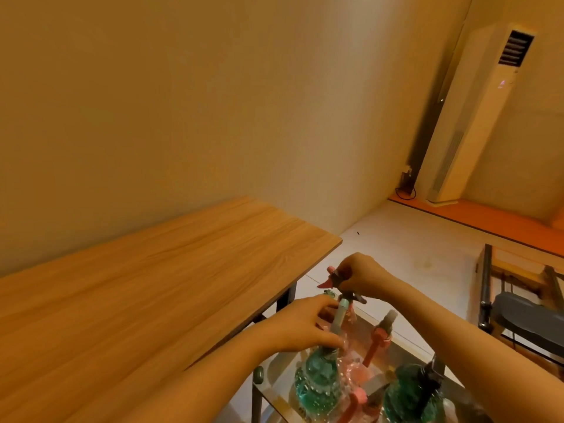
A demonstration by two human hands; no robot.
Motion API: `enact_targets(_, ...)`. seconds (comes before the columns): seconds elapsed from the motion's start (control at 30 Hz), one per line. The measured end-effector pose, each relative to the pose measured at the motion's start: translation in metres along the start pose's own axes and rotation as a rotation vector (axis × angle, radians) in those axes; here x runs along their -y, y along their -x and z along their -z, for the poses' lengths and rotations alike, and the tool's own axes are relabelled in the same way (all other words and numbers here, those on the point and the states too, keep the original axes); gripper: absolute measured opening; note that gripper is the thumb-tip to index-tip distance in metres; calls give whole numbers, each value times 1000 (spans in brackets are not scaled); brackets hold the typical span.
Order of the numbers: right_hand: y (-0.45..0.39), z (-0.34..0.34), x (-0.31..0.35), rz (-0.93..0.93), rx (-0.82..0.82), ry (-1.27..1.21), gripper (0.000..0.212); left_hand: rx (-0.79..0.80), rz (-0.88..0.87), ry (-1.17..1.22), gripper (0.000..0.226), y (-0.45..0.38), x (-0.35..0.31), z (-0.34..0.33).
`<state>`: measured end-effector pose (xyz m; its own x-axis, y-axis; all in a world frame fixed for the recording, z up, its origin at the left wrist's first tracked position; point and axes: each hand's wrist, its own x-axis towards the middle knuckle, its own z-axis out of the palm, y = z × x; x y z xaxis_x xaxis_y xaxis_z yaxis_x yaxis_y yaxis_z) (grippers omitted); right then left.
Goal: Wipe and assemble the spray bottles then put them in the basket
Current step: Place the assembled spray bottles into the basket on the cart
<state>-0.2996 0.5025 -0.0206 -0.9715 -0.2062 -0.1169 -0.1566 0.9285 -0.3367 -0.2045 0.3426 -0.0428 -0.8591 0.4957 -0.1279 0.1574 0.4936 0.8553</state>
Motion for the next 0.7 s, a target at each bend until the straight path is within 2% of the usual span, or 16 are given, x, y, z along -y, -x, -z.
enact_targets(0.27, 7, 8, -7, 168, 103, 72, 28, 11, 18, 13, 56, 2, -2, 3)
enact_targets(0.53, 22, 4, -26, 185, 79, 47, 45, 19, 15, -45, 55, 1, -2, 11)
enact_targets(0.6, 28, 3, -25, 176, 31, 19, 53, 22, 19, -44, 54, 1, -2, 12)
enact_targets(0.7, 42, 10, -18, 168, -158, -102, 57, 23, 26, -60, 51, 3, -1, 13)
